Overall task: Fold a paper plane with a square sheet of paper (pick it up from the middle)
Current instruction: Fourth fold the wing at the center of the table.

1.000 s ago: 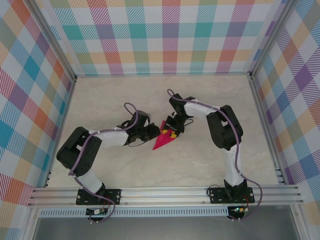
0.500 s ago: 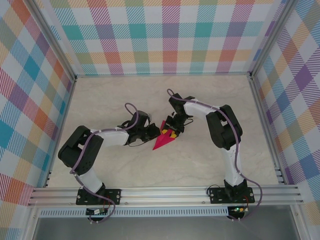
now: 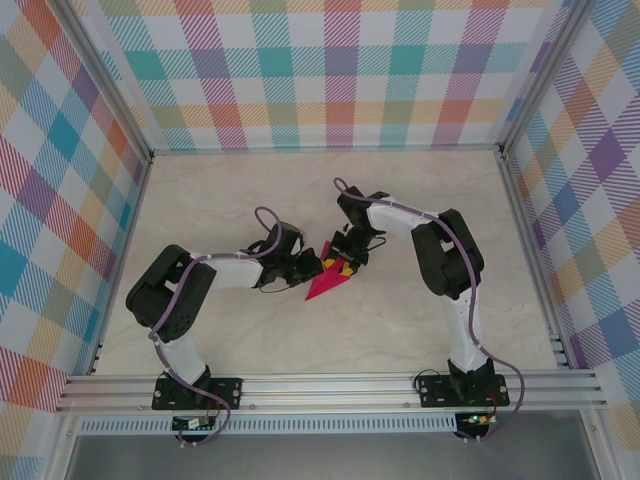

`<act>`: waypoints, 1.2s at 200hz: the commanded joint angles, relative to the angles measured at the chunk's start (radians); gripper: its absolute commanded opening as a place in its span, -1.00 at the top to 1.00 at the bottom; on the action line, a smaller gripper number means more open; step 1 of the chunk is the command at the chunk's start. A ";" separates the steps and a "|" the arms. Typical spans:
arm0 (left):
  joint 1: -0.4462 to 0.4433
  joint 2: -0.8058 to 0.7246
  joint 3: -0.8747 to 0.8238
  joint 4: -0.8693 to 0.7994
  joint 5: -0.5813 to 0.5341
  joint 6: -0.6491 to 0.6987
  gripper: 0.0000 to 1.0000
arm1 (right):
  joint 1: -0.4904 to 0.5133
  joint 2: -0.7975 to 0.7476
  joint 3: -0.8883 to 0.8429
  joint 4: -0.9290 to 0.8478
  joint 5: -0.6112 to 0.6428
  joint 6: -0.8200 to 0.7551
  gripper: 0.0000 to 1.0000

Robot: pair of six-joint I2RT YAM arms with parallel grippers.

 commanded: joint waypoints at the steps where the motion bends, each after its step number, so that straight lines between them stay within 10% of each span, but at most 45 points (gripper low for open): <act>1: 0.009 0.024 0.030 -0.021 -0.006 0.014 0.89 | 0.004 0.133 -0.062 -0.013 0.184 -0.009 0.16; 240: 0.007 0.075 0.045 -0.073 -0.025 0.028 0.94 | 0.004 0.139 -0.073 -0.022 0.193 0.002 0.25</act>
